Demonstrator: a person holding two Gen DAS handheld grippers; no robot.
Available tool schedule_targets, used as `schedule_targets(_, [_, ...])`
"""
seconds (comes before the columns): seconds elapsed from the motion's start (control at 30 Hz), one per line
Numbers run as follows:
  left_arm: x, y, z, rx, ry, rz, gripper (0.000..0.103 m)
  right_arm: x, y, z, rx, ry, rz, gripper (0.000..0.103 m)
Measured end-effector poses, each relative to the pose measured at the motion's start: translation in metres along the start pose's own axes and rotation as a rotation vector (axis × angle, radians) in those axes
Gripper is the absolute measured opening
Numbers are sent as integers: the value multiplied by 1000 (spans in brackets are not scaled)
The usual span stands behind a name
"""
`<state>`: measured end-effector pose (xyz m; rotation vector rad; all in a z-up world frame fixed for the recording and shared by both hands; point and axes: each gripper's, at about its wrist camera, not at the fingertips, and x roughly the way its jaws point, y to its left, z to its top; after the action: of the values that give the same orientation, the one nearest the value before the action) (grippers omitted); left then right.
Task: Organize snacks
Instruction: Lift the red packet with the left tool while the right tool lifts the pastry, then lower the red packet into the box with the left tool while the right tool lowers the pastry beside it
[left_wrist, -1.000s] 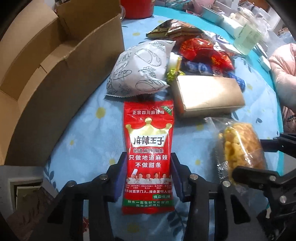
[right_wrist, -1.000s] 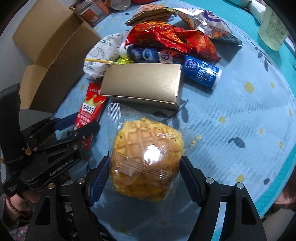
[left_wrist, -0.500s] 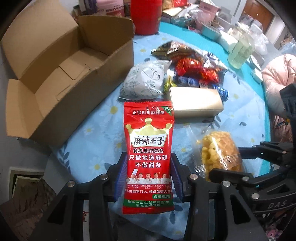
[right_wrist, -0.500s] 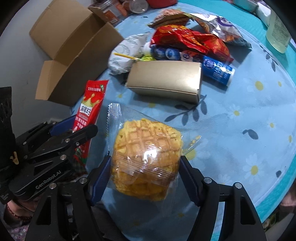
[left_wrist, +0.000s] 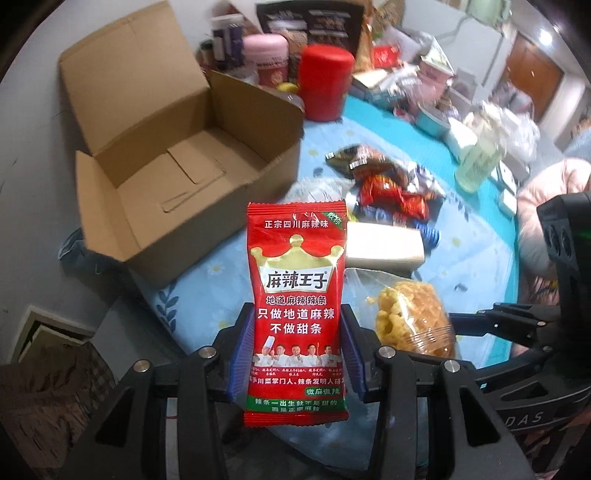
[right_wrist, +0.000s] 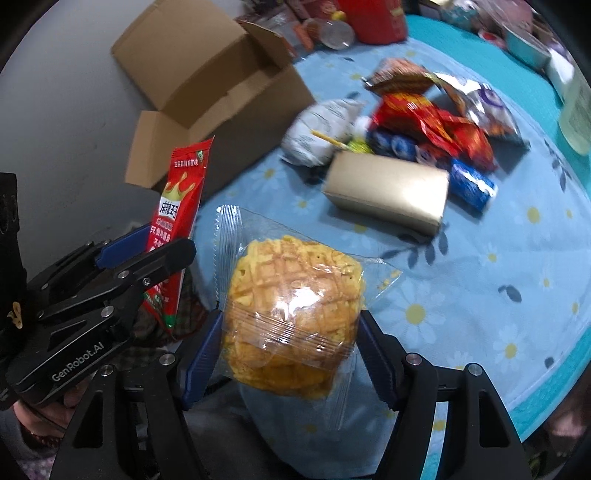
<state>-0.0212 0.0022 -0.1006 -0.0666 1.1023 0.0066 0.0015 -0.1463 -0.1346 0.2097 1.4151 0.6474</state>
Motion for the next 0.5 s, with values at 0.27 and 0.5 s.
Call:
schedule_targets(0.27, [-28, 19, 21, -11, -86, -17, 44, -15, 32, 24, -49, -55, -8, 71])
schedule_targets(0.5, [-41, 44, 43, -3, -135, -22, 44, -23, 50, 50, -53, -104, 5, 71])
